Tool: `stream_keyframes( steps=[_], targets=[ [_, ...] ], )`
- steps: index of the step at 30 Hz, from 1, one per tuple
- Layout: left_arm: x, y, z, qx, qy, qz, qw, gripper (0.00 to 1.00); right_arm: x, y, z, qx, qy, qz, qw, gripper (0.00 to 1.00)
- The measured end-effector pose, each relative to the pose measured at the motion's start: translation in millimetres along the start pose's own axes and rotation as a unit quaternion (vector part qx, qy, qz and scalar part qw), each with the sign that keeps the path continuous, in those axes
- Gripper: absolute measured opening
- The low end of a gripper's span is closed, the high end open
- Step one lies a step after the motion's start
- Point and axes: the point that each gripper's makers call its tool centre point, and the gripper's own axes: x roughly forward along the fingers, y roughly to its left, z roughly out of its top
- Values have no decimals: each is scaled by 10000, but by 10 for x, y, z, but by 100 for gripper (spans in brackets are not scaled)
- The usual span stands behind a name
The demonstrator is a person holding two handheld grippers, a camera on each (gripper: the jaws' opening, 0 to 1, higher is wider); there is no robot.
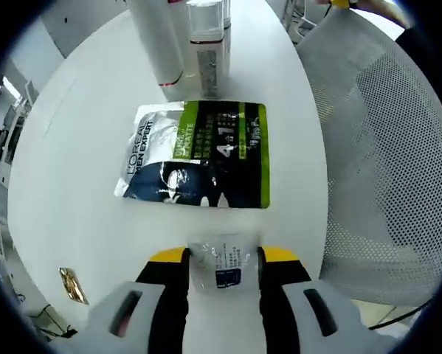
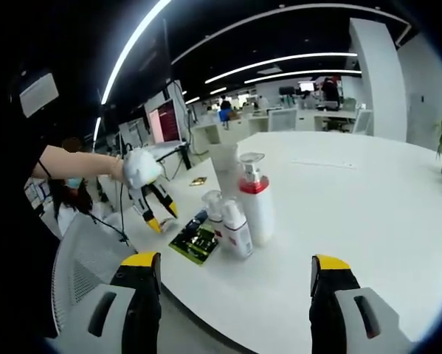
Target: Arrange the skincare products in the storage area until every visible bottle or jar stands upright without overlapping.
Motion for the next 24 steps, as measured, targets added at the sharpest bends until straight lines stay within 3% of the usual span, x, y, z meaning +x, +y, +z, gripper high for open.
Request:
stream_keyframes(
  steps=[6, 9, 11, 18, 24],
  targets=[
    [93, -16, 46, 129, -19, -229, 9997, 32, 2, -22, -6, 40, 12, -50, 10000, 86],
    [108, 28, 48, 312, 55, -90, 9995, 35, 1, -28, -2, 51, 23, -74, 10000, 85],
    [101, -3, 51, 196, 13, -197, 9996, 35, 1, -35, -3, 51, 28, -84, 9999, 85],
    [127, 43, 55, 138, -49, -78, 9999, 42, 10, -60, -11, 65, 53, -119, 9999, 85],
    [126, 18, 67, 16, -68, -89, 9999, 42, 14, -55, -13, 60, 69, -130, 9999, 85]
  ],
)
